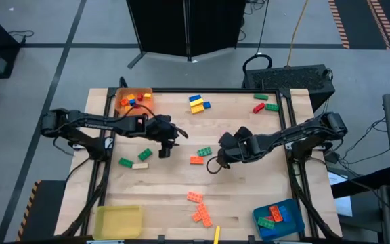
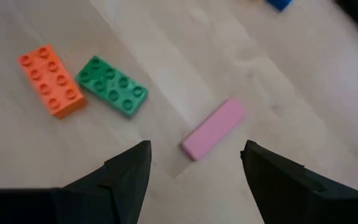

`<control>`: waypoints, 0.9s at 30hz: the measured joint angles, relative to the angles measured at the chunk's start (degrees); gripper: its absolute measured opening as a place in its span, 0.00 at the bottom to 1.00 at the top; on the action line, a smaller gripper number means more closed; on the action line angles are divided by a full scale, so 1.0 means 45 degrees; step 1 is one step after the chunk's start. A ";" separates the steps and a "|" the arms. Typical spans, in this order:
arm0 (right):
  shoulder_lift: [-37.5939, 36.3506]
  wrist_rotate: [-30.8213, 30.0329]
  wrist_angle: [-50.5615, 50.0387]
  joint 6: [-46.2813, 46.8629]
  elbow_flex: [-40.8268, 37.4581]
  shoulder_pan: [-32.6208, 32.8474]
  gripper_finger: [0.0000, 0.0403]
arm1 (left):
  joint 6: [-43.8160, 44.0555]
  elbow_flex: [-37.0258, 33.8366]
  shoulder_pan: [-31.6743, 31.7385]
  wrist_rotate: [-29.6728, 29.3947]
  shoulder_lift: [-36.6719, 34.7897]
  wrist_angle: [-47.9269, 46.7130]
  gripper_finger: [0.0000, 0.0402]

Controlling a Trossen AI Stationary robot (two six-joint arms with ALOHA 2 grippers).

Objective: Sort blocks by size
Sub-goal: Put the pink block into the yellow bin

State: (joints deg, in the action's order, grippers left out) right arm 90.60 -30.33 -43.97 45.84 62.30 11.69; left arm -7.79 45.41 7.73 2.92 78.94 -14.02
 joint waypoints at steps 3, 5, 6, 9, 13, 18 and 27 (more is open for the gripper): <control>0.0188 0.0166 -0.0003 0.0589 0.0000 -0.0045 0.61 | 0.0216 0.0000 -0.0190 -0.0006 0.0000 -0.0267 0.49; 0.0431 0.0562 0.0029 0.0650 0.0000 -0.0050 0.61 | 0.0220 -0.0034 -0.0376 -0.0010 0.0000 -0.0314 0.49; 0.0602 0.0973 0.0048 0.0537 0.0000 -0.0046 0.61 | 0.0193 -0.0125 -0.0489 -0.0013 0.0000 -0.0202 0.49; 0.1256 0.1785 0.0268 0.0293 0.0000 0.0142 0.61 | -0.0011 -0.0436 -0.0862 -0.0010 0.0000 0.0052 0.49; 0.1986 0.1775 0.0839 0.0101 0.0000 0.0399 0.61 | 0.0117 -0.1074 -0.1281 -0.0012 0.0000 0.1055 0.49; 0.2451 0.0436 0.1311 0.1387 0.0000 -0.0217 0.61 | 0.0993 -0.1224 -0.1541 -0.0552 0.0000 0.1301 0.49; 0.2512 0.0117 0.0631 0.3652 0.0000 -0.1553 0.61 | 0.1321 -0.1229 -0.1779 -0.0739 0.0000 0.1214 0.49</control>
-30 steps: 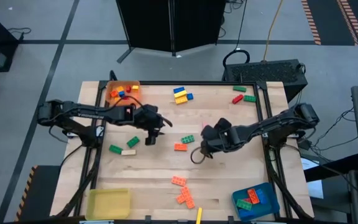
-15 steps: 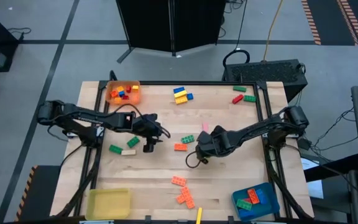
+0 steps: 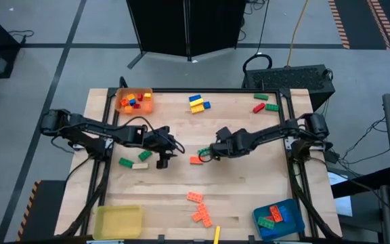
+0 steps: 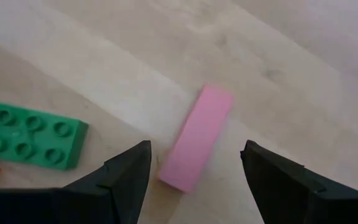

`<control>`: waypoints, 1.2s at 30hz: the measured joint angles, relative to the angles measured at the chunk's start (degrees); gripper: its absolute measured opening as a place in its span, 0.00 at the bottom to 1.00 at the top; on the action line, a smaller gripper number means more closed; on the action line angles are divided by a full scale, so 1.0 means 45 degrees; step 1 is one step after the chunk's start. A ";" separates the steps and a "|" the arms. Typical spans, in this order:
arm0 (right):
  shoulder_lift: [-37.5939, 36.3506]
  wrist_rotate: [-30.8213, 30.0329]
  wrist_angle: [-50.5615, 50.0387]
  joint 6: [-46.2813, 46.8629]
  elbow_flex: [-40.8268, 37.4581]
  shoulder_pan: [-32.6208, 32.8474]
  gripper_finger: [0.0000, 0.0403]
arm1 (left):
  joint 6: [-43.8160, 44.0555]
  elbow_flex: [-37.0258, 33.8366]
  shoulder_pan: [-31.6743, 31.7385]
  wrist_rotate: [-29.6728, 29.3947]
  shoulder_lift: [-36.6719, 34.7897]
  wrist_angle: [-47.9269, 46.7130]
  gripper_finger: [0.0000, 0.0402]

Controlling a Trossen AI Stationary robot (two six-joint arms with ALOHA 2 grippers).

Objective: Sort blocks by size
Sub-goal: Put the pink block into the yellow bin

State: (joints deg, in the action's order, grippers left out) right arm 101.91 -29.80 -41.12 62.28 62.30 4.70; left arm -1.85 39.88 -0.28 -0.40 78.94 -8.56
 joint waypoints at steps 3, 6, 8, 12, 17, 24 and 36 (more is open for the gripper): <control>0.0089 0.0443 -0.0163 0.0627 0.0000 -0.0136 0.61 | 0.0000 0.0000 -0.0028 -0.0024 0.0000 0.0005 0.49; 0.0432 0.0895 0.0214 0.0679 0.0000 -0.0163 0.61 | 0.0000 0.0000 -0.0028 -0.0029 0.0000 0.0017 0.49; 0.0769 0.1115 0.0506 0.0523 0.0000 -0.0163 0.61 | 0.0000 0.0000 -0.0028 -0.0037 0.0000 0.0024 0.49; 0.1279 0.1325 0.0714 0.0417 0.0017 -0.0240 0.60 | 0.0001 0.0000 -0.0028 -0.0078 0.0000 0.0025 0.49; 0.1479 0.1327 0.0738 0.0450 0.0049 -0.0279 0.53 | 0.0005 -0.0002 -0.0028 -0.0078 0.0000 0.0024 0.49; 0.1457 0.1364 0.0806 0.0380 0.0034 -0.0279 0.38 | 0.0000 0.0000 -0.0028 -0.0086 0.0000 0.0024 0.49; 0.1481 0.1190 0.0044 0.0347 0.0024 -0.0304 0.27 | 0.0015 -0.0001 -0.0028 -0.0087 0.0000 -0.0034 0.49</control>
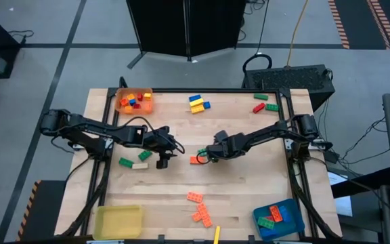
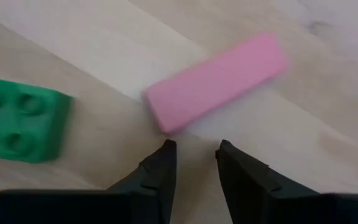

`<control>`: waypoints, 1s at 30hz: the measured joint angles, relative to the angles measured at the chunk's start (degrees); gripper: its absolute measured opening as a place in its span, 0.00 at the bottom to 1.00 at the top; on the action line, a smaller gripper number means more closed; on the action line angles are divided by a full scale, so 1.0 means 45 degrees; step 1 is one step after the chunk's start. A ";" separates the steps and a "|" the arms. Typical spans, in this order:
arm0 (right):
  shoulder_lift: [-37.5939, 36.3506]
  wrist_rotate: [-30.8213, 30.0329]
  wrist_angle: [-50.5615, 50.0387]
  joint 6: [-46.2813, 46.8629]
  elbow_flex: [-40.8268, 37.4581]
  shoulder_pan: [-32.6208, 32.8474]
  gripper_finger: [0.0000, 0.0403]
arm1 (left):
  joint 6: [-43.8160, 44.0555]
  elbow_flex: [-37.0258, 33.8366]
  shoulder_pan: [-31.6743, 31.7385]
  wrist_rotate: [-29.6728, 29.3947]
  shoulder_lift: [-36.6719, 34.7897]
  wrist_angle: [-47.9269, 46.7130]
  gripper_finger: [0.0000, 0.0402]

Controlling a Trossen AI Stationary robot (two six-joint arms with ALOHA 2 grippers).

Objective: Sort blocks by size
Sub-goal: Put the pink block into the yellow bin

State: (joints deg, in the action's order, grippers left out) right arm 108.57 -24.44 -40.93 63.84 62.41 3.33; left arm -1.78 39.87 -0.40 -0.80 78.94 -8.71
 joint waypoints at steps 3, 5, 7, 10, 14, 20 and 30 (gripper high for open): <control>-0.0044 -0.0083 -0.0355 -0.0016 -0.0015 0.0098 0.29 | -0.0005 0.0001 0.0000 0.0000 0.0000 -0.0079 0.49; -0.0075 -0.0093 -0.0365 -0.0011 -0.0026 0.0206 0.31 | 0.0000 0.0001 0.0000 0.0000 0.0000 -0.0083 0.49; -0.0212 -0.0042 -0.0368 -0.0084 -0.0049 0.0284 0.33 | -0.0005 0.0001 0.0000 0.0000 0.0000 -0.0083 0.49; -0.0357 0.0063 -0.0393 -0.0127 -0.0058 0.0350 0.38 | 0.0000 0.0001 -0.0002 0.0000 0.0000 -0.0083 0.49; -0.0442 0.0220 -0.0373 -0.0178 -0.0058 0.0351 0.43 | 0.0000 0.0001 -0.0025 -0.0005 0.0000 -0.0078 0.49; -0.0461 0.0158 -0.0326 -0.0721 -0.0058 0.0357 0.48 | -0.0039 0.0001 -0.0029 -0.0033 0.0000 -0.0063 0.49; -0.0473 -0.0268 -0.0272 -0.2889 -0.0052 0.0318 0.48 | -0.0241 0.0001 -0.0029 -0.0422 0.0000 0.0398 0.49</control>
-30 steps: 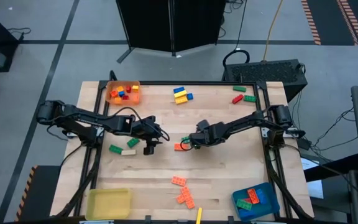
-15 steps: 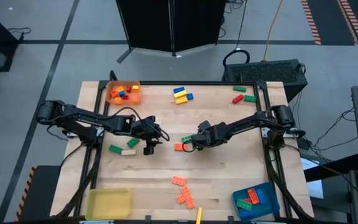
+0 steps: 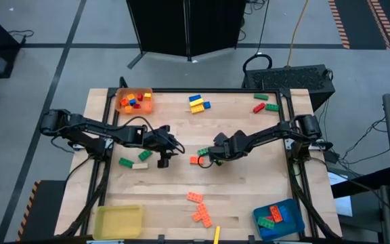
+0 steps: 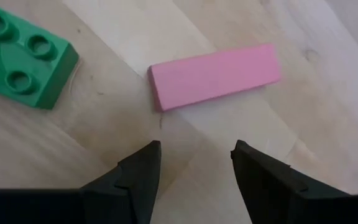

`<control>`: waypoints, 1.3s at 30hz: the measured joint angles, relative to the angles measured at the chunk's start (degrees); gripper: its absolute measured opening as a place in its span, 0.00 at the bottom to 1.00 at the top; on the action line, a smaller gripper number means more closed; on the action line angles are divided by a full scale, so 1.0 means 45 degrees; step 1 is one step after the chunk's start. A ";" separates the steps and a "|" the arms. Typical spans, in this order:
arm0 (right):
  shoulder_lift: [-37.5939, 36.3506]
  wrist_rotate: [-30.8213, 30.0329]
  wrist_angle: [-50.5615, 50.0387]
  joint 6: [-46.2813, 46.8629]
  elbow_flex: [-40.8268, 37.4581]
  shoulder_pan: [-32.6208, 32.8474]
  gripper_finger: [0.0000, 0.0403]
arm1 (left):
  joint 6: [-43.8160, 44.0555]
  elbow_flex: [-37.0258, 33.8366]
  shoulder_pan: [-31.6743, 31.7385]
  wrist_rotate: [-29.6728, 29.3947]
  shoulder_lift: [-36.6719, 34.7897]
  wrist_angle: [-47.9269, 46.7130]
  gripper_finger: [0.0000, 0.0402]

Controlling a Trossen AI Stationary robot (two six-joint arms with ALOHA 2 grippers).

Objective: Sort blocks by size
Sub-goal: Put the pink block into the yellow bin

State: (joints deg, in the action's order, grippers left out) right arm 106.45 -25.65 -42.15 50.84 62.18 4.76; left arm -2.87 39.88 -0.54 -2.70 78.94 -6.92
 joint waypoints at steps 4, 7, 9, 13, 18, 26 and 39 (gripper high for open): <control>-0.0013 -0.0242 -0.0043 -0.0402 0.0009 -0.0155 0.48 | -0.0224 0.0000 0.0001 -0.0138 0.0000 -0.0001 0.49; -0.0013 -0.0335 -0.0097 -0.0362 0.0013 -0.0240 0.48 | -0.0664 0.0000 0.0005 -0.0276 0.0000 0.0067 0.49; -0.0013 -0.0358 -0.0053 -0.0328 0.0018 -0.0241 0.48 | -0.0783 0.0000 0.0010 -0.0469 0.0000 0.0142 0.49; -0.0018 -0.0549 -0.0007 -0.0584 0.0027 -0.0226 0.48 | -0.0860 0.0000 0.0029 -0.0621 0.0000 0.0127 0.49; -0.0018 -0.0519 -0.0015 -0.0411 0.0027 -0.0153 0.48 | -0.0765 0.0000 0.0029 -0.0627 0.0000 0.0062 0.49; -0.0018 -0.0903 -0.0664 -0.1270 0.0027 0.0067 0.48 | -0.0774 0.0000 0.0028 -0.0641 0.0005 0.0445 0.49; -0.0668 -0.0977 -0.2100 -0.5732 0.0052 0.0030 0.48 | -0.0759 0.0000 0.0029 -0.0661 0.0053 0.0412 0.49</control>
State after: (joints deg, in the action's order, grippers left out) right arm 103.44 -30.05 -51.60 25.05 62.41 4.90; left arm -6.28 39.88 -0.40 -5.67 79.18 -5.07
